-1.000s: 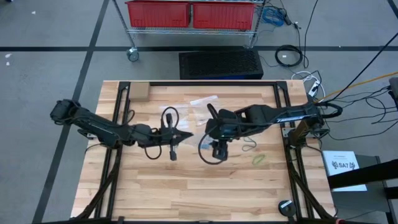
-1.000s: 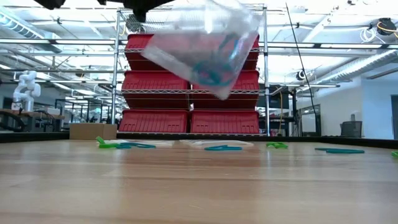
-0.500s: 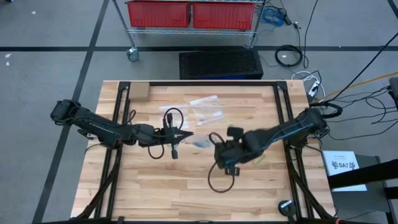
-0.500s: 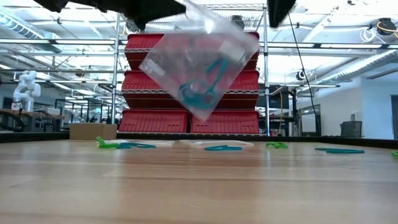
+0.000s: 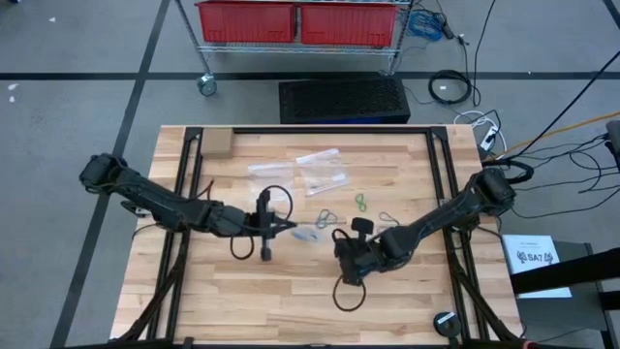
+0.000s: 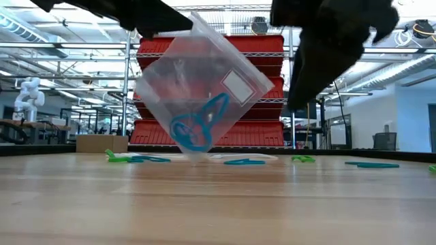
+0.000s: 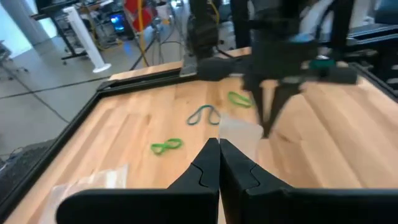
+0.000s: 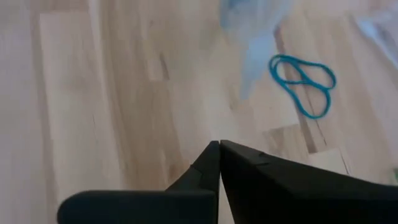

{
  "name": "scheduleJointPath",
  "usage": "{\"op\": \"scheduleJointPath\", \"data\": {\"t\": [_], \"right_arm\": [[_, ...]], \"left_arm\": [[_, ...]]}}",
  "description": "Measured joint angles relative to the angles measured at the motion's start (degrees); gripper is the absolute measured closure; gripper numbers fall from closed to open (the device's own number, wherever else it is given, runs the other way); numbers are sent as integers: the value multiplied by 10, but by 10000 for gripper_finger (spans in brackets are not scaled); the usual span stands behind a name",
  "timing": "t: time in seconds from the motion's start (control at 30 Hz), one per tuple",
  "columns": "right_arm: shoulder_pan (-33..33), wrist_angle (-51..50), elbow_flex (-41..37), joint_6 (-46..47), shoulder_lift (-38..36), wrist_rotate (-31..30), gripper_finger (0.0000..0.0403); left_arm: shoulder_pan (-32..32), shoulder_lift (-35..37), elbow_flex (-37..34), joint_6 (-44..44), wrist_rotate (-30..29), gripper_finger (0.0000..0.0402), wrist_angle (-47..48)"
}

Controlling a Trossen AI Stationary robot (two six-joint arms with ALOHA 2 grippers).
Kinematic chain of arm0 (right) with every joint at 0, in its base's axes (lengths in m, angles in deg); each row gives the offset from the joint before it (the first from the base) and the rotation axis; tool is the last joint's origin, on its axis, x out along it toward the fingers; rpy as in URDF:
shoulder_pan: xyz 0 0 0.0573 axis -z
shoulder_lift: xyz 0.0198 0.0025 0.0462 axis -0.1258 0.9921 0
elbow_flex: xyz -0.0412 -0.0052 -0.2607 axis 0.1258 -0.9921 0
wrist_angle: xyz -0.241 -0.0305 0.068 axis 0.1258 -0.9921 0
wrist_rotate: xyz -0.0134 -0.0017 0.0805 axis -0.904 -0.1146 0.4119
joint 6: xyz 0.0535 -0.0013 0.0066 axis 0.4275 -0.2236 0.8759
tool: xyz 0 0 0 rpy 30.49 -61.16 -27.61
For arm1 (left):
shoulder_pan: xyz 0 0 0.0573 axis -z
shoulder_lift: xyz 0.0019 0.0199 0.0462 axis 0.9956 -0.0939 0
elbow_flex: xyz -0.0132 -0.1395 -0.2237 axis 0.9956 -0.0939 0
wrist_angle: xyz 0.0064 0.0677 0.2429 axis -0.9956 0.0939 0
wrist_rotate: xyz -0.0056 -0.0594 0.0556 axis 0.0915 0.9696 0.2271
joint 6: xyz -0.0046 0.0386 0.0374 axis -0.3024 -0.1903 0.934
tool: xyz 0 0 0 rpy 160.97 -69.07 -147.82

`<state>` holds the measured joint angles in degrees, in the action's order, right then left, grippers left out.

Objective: Sort rubber bands
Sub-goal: Close the transparent zip bag

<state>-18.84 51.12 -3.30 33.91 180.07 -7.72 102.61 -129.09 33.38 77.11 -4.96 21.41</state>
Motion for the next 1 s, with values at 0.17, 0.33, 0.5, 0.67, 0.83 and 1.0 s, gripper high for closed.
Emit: {"op": "scheduleJointPath", "data": {"t": [0.17,0.33,0.5,0.67,0.83,1.0], "right_arm": [[-37,72,-42,41,0,-87,399],[-63,112,-57,90,0,-183,399],[-66,162,-57,104,0,-195,387],[-65,211,-56,81,0,-183,335],[-47,217,-56,92,0,-165,274],[-40,254,-56,69,0,-118,238]], "left_arm": [[21,0,0,-12,-2,402,10],[27,0,0,-13,-9,402,4],[26,0,0,-13,-14,402,-8],[27,0,0,-13,-21,402,-9],[27,0,0,-13,-28,402,-11],[27,0,0,-13,-31,402,-11]]}}
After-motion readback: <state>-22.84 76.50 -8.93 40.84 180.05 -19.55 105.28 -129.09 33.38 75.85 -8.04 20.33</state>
